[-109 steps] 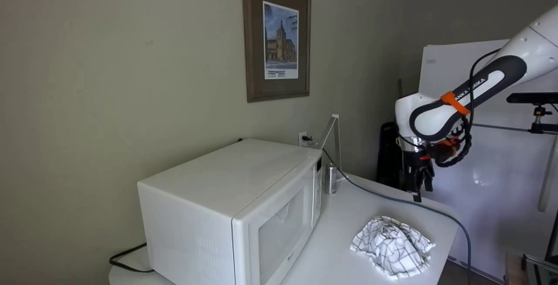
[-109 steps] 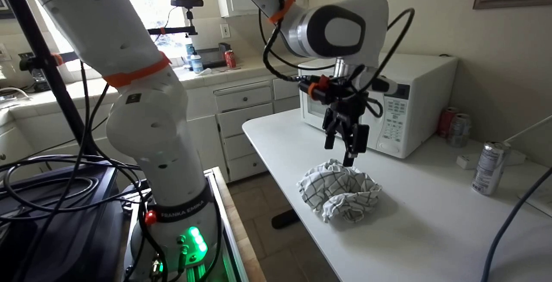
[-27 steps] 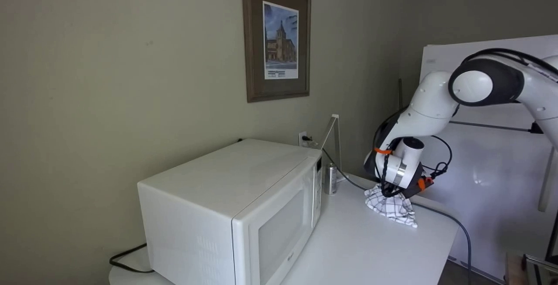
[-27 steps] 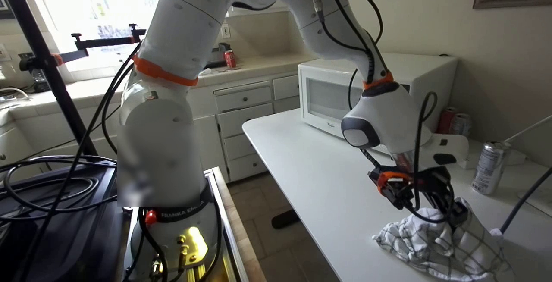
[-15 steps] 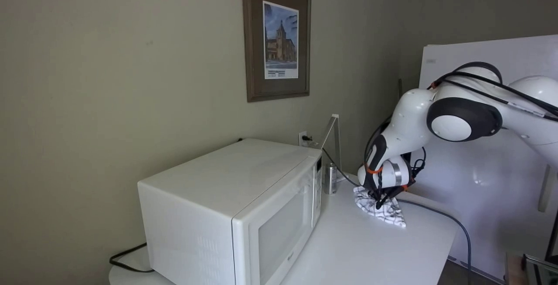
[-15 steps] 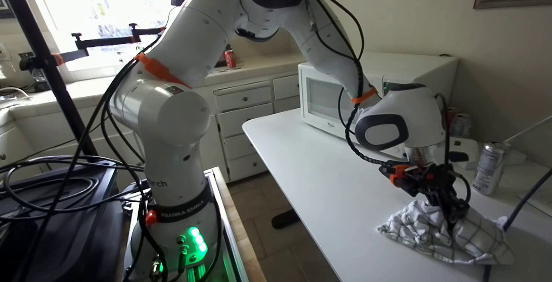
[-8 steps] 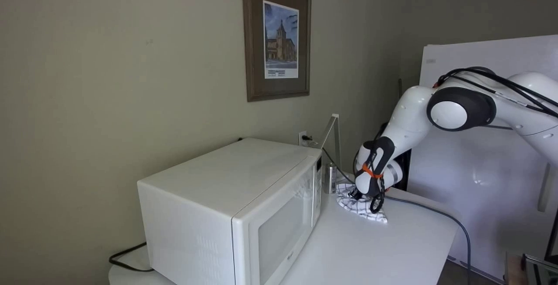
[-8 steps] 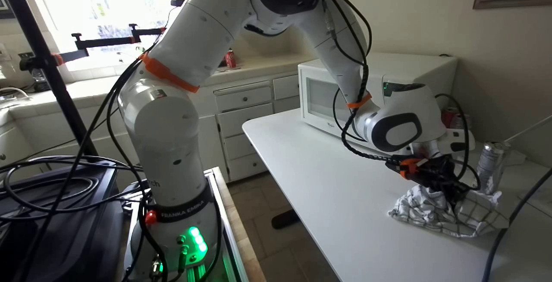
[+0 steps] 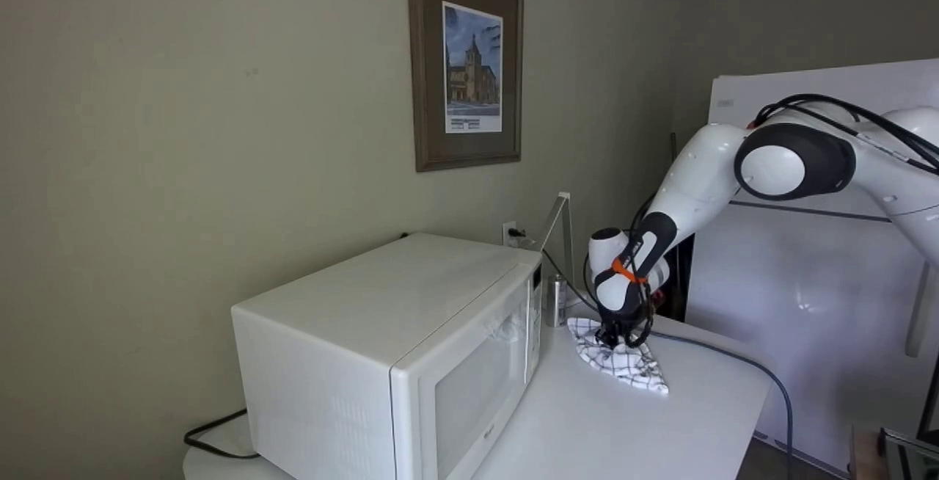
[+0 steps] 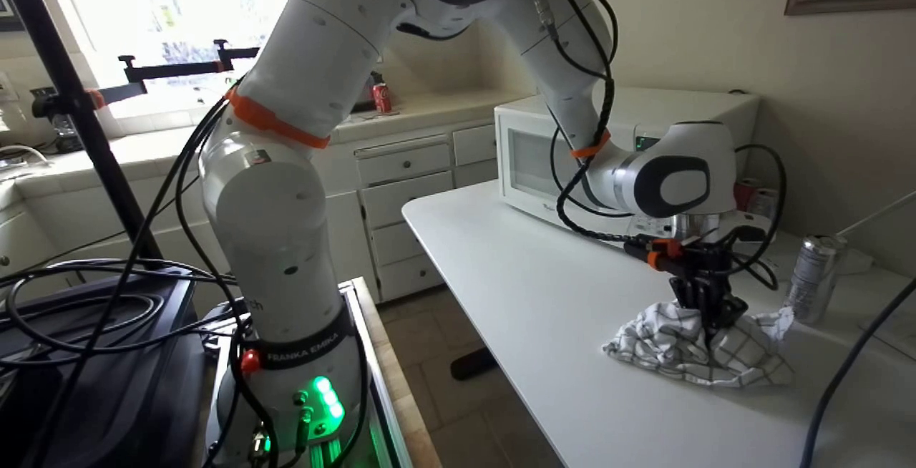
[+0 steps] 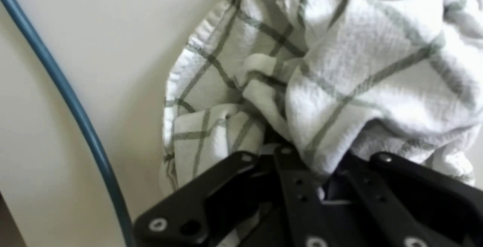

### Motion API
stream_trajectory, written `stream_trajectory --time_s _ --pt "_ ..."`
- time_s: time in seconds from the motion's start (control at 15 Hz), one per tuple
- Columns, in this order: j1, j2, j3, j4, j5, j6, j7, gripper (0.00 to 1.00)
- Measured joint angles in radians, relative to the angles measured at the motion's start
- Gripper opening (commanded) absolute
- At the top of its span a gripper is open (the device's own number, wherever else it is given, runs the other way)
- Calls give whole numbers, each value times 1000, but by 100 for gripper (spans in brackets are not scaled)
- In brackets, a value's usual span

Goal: Wipe the counter with the cloth

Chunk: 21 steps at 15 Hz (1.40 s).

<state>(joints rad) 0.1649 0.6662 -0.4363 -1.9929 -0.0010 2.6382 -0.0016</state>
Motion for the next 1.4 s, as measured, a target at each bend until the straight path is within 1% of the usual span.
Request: stream_trajectory --time_s 0.27,0.4,0.47,0.6,0.93,1.2,1.4 --pt "-52 -69 93 -11 -52 -280 19 3" --pt "-81 -87 118 -11 -71 -401 42 3" --pt "-97 -92 121 -12 -83 -432 59 3" --pt "-137 -100 119 -11 -108 -447 91 3" --pt "-244 -103 100 19 -159 -435 148 3" --pt "-268 -85 72 33 -240 -375 226 3" --pt "-275 -63 74 32 -247 -306 254 3"
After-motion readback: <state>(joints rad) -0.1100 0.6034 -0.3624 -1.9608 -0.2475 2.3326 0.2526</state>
